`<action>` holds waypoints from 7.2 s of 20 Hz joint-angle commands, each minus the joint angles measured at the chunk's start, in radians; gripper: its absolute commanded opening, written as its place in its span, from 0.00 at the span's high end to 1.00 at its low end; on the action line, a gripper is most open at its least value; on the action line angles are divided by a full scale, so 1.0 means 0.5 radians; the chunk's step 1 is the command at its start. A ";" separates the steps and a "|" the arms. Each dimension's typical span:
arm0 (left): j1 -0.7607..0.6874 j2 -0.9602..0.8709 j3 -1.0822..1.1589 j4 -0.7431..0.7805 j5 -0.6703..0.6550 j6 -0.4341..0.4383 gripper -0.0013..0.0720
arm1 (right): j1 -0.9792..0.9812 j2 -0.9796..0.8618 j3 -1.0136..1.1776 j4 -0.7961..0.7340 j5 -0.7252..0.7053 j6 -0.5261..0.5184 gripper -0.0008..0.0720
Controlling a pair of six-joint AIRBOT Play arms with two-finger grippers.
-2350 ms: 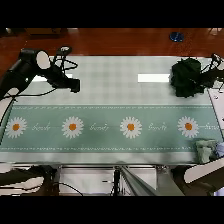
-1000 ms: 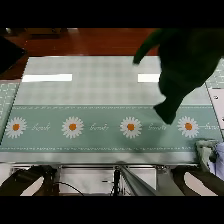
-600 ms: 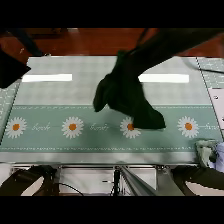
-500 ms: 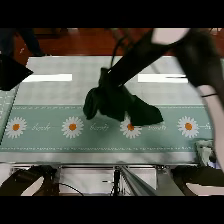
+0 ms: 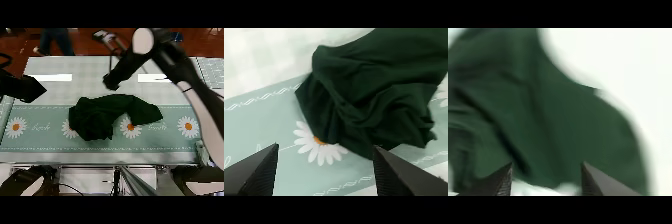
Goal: Fold the shirts.
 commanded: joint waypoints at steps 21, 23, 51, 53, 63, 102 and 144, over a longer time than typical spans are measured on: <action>1.029 -0.117 -1.999 -1.308 0.699 0.586 0.00 | -1.958 0.249 -0.459 0.489 0.233 -0.124 0.33; 1.028 -0.256 -1.999 -1.413 0.808 0.588 0.00 | -1.958 0.249 -0.555 0.488 0.214 -0.139 0.33; 0.732 -0.763 -1.804 -1.679 1.083 0.625 0.95 | -1.957 0.249 -1.705 1.070 -0.147 -0.527 0.25; 0.732 -0.763 -1.804 -1.679 1.082 0.625 0.95 | -1.957 0.249 -1.837 1.073 -0.246 -0.533 0.25; 0.732 -0.763 -1.771 -1.724 1.083 0.661 0.95 | -1.449 0.248 -2.107 1.114 -0.755 -0.391 0.28; 0.617 0.337 -0.970 -1.547 0.606 0.233 0.95 | -1.518 1.521 -1.267 0.012 -0.001 -0.024 0.96; 0.236 -0.764 -1.631 -1.626 1.152 0.663 0.95 | -0.020 -0.016 -1.392 1.649 -0.864 -0.383 0.25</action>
